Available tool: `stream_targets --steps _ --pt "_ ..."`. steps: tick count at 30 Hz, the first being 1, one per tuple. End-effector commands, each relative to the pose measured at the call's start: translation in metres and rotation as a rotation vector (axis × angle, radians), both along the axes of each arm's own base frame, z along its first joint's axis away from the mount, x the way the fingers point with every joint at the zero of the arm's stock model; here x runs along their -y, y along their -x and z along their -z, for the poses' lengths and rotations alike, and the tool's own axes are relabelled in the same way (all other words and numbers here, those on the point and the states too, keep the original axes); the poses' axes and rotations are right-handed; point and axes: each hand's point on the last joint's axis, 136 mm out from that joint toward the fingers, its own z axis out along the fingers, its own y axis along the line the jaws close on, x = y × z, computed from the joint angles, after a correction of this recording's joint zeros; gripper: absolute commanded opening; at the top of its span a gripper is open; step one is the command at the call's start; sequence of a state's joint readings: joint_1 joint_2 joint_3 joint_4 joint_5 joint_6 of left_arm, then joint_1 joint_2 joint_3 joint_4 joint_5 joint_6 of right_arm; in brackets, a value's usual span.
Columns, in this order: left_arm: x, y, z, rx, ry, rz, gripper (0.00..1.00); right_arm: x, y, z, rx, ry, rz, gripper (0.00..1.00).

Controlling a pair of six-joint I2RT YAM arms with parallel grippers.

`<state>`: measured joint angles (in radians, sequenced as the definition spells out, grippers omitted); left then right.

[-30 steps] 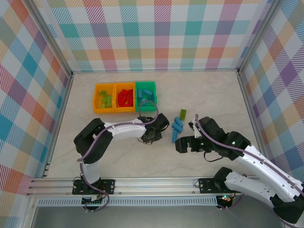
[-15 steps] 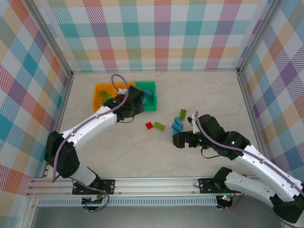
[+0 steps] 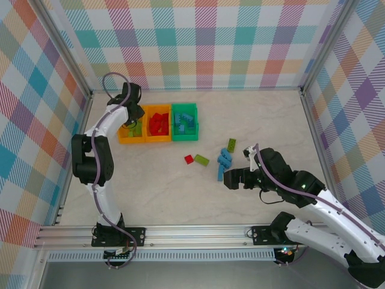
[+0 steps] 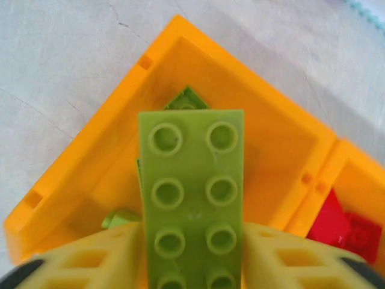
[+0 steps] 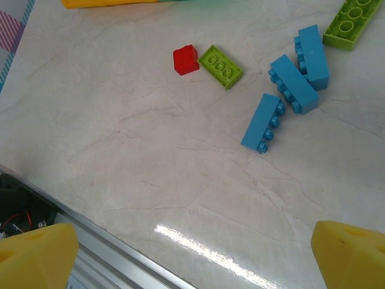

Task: Sort the legos into containers by color

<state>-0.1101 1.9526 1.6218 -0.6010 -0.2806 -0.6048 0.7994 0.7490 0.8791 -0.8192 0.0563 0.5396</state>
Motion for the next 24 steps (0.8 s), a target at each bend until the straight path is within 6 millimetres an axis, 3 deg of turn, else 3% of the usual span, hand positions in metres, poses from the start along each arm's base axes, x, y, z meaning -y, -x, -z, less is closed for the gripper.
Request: stream_targets --steps 1,4,7,10,13,17,21,24 --pt "0.010 -0.010 -0.024 0.046 0.047 0.045 0.53 0.004 0.000 -0.001 -0.005 0.009 0.016 1.00" --pt "0.017 -0.005 -0.046 0.088 0.091 0.065 0.56 0.003 -0.006 0.003 0.002 0.026 0.032 1.00" --pt "0.036 0.013 -0.077 0.150 0.148 0.123 0.57 0.005 -0.018 0.009 0.005 0.054 0.094 1.00" --pt "0.075 0.042 -0.113 0.227 0.177 0.287 0.58 0.008 -0.033 0.015 0.011 0.088 0.169 1.00" --pt "0.134 0.077 -0.153 0.348 0.171 0.602 0.59 0.005 -0.045 0.026 -0.005 0.124 0.210 1.00" --pt "0.196 0.145 -0.188 0.409 0.029 0.995 0.70 -0.001 -0.056 0.057 -0.124 0.247 0.261 1.00" --pt "0.231 0.221 -0.187 0.430 0.008 1.401 0.81 -0.015 -0.063 0.091 -0.221 0.298 0.273 1.00" --pt "0.237 0.275 -0.164 0.427 -0.006 1.705 0.93 -0.025 -0.073 0.111 -0.237 0.328 0.266 1.00"
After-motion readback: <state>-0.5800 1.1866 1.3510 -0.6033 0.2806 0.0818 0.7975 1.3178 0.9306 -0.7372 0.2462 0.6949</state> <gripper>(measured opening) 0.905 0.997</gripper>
